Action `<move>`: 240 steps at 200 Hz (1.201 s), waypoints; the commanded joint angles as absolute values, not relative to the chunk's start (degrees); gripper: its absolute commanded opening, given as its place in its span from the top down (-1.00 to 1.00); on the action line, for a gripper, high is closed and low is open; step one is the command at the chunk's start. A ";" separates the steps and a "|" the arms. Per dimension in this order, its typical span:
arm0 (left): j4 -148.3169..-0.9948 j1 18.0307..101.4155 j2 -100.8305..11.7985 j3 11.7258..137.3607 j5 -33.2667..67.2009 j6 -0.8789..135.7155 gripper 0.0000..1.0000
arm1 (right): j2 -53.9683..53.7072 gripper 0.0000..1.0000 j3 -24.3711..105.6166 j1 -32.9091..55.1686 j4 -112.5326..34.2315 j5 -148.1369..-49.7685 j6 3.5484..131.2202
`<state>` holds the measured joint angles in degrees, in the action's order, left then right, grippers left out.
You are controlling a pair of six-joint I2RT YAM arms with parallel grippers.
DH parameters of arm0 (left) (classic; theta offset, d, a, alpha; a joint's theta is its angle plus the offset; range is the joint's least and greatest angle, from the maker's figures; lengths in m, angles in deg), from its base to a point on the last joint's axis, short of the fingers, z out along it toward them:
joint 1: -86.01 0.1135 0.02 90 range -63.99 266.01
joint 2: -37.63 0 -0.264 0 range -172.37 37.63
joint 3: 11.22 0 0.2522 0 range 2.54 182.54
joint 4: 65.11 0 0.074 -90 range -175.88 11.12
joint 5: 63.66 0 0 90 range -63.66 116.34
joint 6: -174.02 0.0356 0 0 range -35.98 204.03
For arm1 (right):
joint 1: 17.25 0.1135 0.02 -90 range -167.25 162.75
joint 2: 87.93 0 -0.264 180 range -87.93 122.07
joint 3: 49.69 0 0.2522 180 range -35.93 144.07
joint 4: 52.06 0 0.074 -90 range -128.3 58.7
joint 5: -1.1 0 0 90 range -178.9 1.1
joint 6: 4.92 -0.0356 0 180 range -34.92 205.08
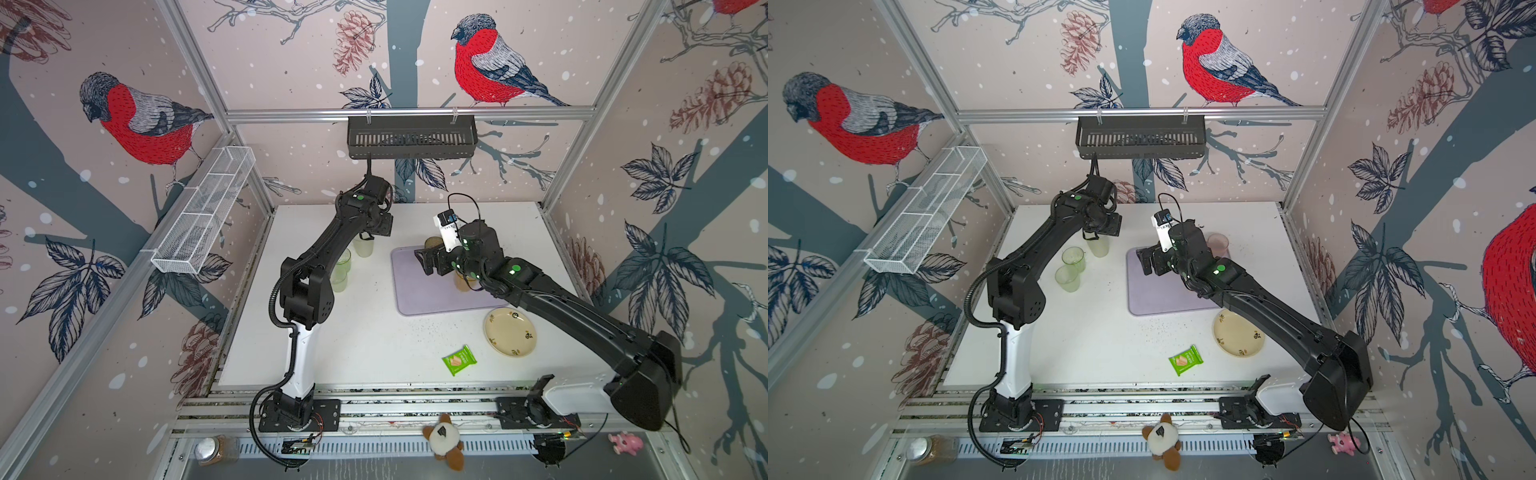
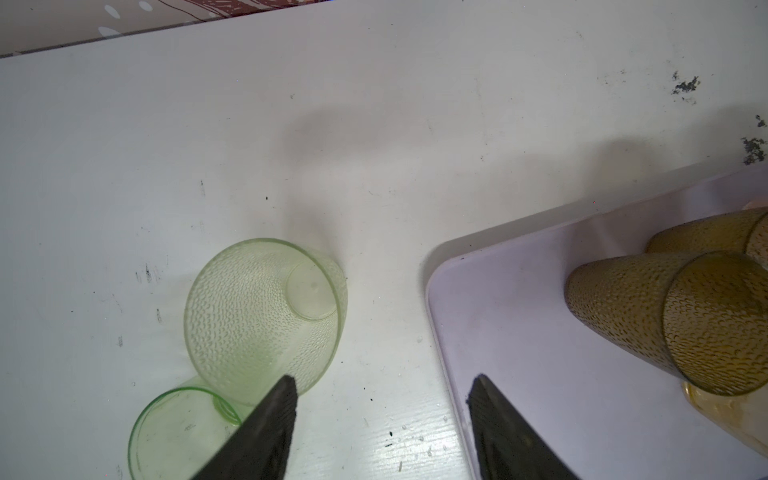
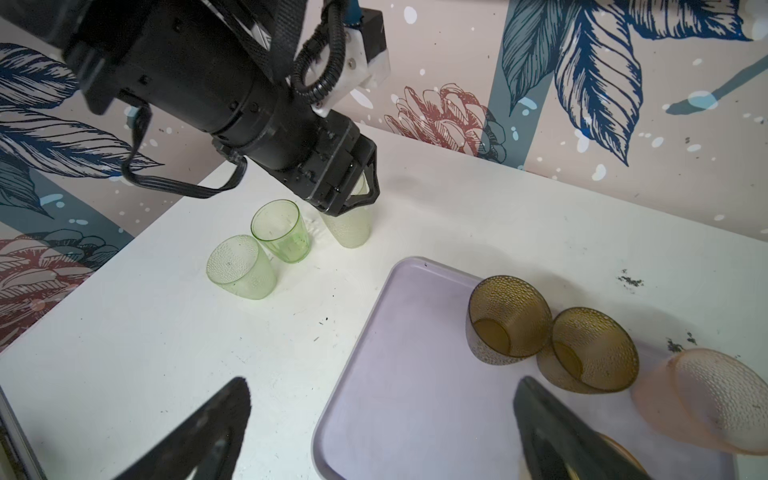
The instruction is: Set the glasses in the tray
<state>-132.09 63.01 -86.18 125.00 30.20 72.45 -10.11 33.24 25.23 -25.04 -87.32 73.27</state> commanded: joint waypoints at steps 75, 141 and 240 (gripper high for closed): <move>-132.55 64.04 -90.20 127.61 29.06 72.57 -0.10 | -8.57 -0.99 35.50 26.12 -25.29 -86.77 73.57; -133.19 64.04 -91.80 128.30 29.83 72.77 0.04 | -7.87 -0.99 35.87 26.15 -25.47 -86.70 73.66; -133.28 64.04 -93.16 128.40 30.91 72.85 0.19 | -6.68 -0.99 36.91 26.05 -25.49 -86.53 74.27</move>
<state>-132.33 64.01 -92.89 127.99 30.41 72.43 -6.85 36.43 26.08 -24.87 -87.12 73.47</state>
